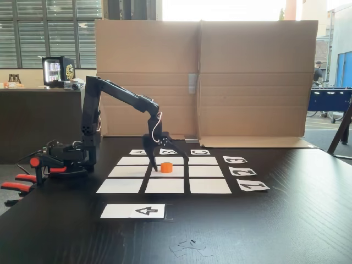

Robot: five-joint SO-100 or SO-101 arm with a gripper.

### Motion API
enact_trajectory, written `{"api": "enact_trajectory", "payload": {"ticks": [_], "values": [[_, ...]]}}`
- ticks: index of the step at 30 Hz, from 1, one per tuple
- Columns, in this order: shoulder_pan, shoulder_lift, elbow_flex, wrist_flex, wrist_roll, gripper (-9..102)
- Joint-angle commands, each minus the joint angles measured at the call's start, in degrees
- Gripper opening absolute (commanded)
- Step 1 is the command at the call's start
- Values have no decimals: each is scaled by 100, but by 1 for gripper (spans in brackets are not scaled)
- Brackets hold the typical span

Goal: Pick up the round, orange token and place it in the grid on square B2.

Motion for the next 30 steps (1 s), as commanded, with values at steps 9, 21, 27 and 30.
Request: {"api": "enact_trajectory", "payload": {"ticks": [9,21,27,30], "values": [[1371,3190,2030,-932,-1151,54],[3542,6688,3999,-2821,-1134,53],[5282,8042,4755,-3375,-1046,-1],[6311,8701,5027,-2892,-1046,-1]]}}
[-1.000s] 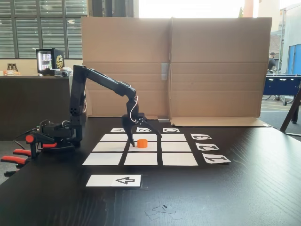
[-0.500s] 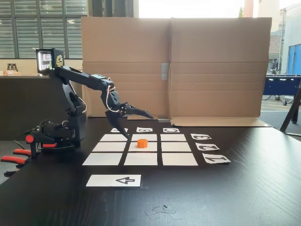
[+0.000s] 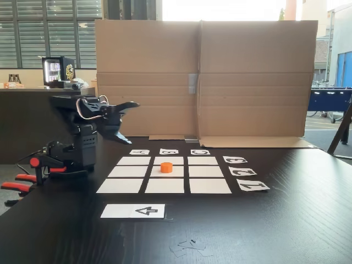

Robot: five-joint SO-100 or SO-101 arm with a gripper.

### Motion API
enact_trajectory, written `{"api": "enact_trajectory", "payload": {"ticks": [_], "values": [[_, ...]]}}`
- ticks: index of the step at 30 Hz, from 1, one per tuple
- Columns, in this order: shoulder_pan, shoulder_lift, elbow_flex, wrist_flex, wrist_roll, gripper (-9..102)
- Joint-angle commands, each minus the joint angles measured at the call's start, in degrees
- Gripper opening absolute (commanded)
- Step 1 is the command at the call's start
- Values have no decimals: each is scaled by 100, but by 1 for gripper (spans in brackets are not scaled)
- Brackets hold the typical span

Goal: Pick up the round, orange token and place it in the grid on square B2.

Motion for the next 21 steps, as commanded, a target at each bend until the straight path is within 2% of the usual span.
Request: {"api": "enact_trajectory", "payload": {"ticks": [1,6,10,14,21], "values": [[1002,932,396,255,53,-1],[2716,2399,1195,1134,53,-1],[3445,2382,1441,1230,79,-1],[3999,2382,1433,1266,598,-1],[4113,2382,1424,1266,729,-1]]}}
